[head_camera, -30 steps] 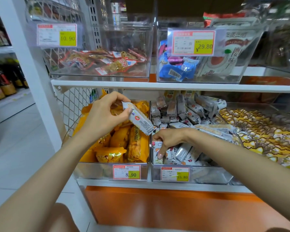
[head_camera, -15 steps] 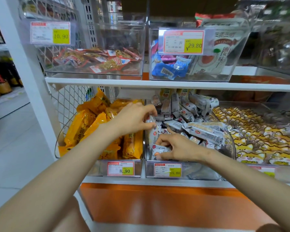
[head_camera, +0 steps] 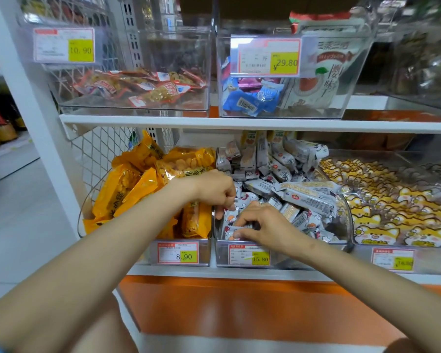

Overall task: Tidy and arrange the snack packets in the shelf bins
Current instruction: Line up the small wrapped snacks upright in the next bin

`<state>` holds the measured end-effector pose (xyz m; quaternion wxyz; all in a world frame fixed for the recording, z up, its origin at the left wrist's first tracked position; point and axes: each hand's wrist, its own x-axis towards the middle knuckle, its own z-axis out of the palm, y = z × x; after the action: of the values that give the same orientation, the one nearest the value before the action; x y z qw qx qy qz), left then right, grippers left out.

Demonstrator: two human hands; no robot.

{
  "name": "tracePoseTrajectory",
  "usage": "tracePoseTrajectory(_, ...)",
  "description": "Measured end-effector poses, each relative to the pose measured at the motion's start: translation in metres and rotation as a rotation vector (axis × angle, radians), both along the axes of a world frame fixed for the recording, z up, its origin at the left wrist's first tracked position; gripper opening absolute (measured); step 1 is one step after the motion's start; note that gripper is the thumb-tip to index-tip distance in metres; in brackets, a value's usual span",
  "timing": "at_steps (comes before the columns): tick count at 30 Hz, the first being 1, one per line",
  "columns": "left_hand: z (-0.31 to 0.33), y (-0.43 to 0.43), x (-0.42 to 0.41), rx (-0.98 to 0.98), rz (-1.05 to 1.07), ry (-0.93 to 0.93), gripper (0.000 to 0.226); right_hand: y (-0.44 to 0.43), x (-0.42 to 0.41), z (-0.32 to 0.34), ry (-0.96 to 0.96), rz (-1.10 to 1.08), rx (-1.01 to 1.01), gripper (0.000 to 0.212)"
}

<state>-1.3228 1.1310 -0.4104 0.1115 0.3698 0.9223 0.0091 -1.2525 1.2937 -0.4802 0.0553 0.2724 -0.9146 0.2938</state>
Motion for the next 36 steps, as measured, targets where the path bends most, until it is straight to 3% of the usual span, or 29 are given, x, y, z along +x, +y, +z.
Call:
tracePoseTrajectory(5,-0.008,0.005,0.002,-0.175,-0.08,0.05,0.027,0.007,0.003,0.013,0.022,0.066,0.013,0.017)
tracePoseTrajectory(9,-0.008,-0.005,0.0,-0.152,-0.111,0.04,0.017,0.026,-0.006,0.032,0.019,-0.004,0.049,0.036)
tracePoseTrajectory(14,-0.006,-0.009,0.003,-0.108,-0.089,0.024,0.011,0.028,-0.009,0.029,-0.035,0.006,0.259,0.038)
tracePoseTrajectory(20,-0.005,-0.006,0.007,-0.11,-0.025,-0.075,0.021,0.013,-0.012,0.018,0.154,0.023,0.498,0.045)
tracePoseTrajectory(26,-0.011,-0.015,0.009,-0.105,-0.04,-0.163,0.04,0.011,-0.014,0.023,0.028,0.08,0.448,0.043)
tracePoseTrajectory(30,-0.012,-0.014,0.017,-0.145,-0.084,0.107,0.053,0.007,-0.009,0.021,-0.005,-0.005,0.312,0.039)
tracePoseTrajectory(34,-0.01,-0.013,0.029,-0.137,-0.043,0.135,0.057,0.008,-0.003,0.042,-0.02,-0.078,0.321,0.029)
tracePoseTrajectory(36,-0.01,-0.014,0.032,-0.134,-0.042,0.163,0.059,0.012,-0.001,0.053,-0.104,-0.111,0.182,0.024)
